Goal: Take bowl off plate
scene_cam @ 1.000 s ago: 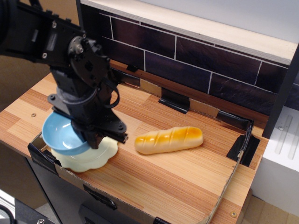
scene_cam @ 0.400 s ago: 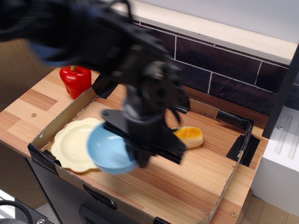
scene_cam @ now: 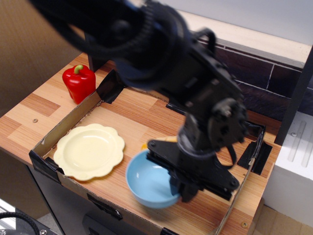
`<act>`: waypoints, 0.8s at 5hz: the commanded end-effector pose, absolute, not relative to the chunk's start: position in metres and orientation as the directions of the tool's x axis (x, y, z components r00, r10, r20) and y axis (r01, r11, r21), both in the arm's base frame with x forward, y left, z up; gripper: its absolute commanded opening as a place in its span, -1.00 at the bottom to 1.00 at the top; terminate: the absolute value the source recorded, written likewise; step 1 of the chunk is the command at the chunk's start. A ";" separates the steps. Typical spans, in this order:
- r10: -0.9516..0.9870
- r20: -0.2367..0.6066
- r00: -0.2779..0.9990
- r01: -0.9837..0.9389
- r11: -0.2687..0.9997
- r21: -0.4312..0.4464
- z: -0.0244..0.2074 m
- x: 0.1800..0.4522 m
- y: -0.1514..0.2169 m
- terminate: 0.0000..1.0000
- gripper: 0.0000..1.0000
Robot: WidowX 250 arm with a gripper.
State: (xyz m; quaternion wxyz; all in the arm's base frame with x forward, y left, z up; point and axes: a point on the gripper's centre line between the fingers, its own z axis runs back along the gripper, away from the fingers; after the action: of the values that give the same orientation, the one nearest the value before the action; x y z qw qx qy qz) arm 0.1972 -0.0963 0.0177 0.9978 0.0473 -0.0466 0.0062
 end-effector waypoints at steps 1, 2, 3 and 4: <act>-0.001 0.120 0.993 -0.008 0.997 0.076 0.022 0.202 -0.110 -1.00 1.00; -0.017 0.087 0.996 0.009 0.996 0.094 0.033 0.205 -0.103 -1.00 1.00; 0.020 0.180 0.984 -0.030 0.998 0.054 0.056 0.210 -0.094 -1.00 1.00; 0.059 0.228 0.972 -0.074 0.996 0.056 0.070 0.223 -0.078 -1.00 1.00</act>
State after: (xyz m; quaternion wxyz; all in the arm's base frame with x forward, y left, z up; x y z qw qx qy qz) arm 0.2152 -0.0773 0.0557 0.9947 0.0424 -0.0891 0.0289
